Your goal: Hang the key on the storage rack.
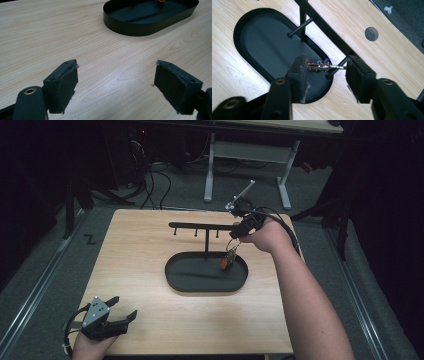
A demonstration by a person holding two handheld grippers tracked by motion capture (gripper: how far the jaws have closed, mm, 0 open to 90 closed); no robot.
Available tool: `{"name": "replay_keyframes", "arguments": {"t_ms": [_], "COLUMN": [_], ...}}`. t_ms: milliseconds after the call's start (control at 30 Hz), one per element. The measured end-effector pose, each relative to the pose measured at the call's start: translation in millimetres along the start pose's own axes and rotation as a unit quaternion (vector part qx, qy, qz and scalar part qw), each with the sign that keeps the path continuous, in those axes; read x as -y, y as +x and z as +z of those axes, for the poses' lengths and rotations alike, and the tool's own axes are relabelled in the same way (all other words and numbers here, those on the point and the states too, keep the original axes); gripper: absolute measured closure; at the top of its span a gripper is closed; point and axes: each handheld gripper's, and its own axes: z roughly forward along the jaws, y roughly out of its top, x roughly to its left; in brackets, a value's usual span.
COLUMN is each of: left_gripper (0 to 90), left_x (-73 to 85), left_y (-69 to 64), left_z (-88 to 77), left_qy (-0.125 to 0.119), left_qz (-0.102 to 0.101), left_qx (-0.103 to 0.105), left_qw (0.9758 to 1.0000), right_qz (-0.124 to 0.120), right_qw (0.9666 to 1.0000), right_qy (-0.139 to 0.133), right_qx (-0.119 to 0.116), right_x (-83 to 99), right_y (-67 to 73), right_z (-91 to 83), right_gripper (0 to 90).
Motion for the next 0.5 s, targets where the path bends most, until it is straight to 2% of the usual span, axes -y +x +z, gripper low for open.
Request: {"name": "replay_keyframes", "arguments": {"t_ms": [67, 167, 333, 367, 500], "left_gripper": [19.6, 19.6, 19.5, 19.5, 19.3], "left_x": [-0.1, -0.3, -1.0, -1.4, -1.5], "left_y": [-0.1, -0.9, -1.4, -1.7, -2.6], "left_z": [0.2, 1.3, 3.0, 3.9, 5.2], "left_qy": [0.001, -0.001, -0.002, -0.001, 0.0], "left_qz": [0.0, 0.001, 0.001, 0.003, 0.004], "left_qx": [0.0, 0.0, 0.001, 0.005, 0.006], "left_qw": [1.0, 1.0, 1.0, 1.0, 1.0], "right_qz": [0.003, -0.002, 0.003, 0.01, 0.011], "right_qw": [1.0, 1.0, 0.9999, 0.9998, 0.9997], "right_qy": [0.0, -0.007, -0.011, -0.015, -0.02], "right_qx": [-0.002, -0.002, 0.001, -0.001, 0.005], "right_x": [2.1, 11.5, 18.5, 22.0, 30.1], "right_y": [1.6, 7.0, 11.9, 14.1, 17.1], "right_z": [-0.8, -2.9, -4.9, -5.9, -5.9], "right_gripper": [45.1, 35.8, 31.5, 28.9, 21.8]}}
